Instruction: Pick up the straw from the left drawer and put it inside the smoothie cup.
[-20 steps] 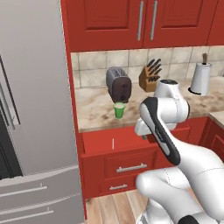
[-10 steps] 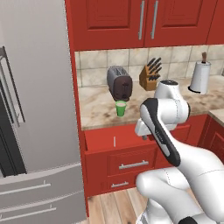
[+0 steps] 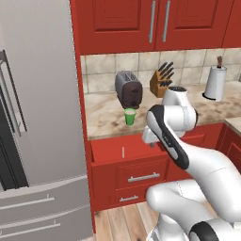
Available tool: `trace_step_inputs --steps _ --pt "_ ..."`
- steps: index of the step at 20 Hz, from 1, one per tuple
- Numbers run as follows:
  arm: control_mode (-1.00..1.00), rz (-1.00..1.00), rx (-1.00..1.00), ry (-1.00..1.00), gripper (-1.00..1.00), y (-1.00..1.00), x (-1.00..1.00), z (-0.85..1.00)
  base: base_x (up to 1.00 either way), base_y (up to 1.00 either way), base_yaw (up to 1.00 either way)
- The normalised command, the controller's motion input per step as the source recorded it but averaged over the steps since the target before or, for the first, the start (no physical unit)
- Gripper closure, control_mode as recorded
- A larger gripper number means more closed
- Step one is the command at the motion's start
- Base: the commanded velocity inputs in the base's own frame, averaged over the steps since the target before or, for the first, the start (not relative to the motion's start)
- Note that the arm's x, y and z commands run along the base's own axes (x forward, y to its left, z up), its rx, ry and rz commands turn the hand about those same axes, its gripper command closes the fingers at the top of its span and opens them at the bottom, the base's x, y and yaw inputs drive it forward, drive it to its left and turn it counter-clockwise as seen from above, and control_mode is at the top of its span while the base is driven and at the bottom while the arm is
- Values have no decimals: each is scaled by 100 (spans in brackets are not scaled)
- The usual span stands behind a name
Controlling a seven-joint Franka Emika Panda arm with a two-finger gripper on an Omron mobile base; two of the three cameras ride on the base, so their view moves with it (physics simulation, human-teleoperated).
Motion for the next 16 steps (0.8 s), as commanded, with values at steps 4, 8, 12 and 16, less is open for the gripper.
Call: trace_step_inputs --steps 4,8,12,16 --pt "-100 0 0 8 -100 0 45 -23 0 0 0" --pt "-100 0 0 12 -100 5 49 -28 0 0 0" --pt "-100 0 -2 12 -100 7 48 -39 0 0 0" --pt "-100 0 0 11 -100 0 44 -42 0 0 0"
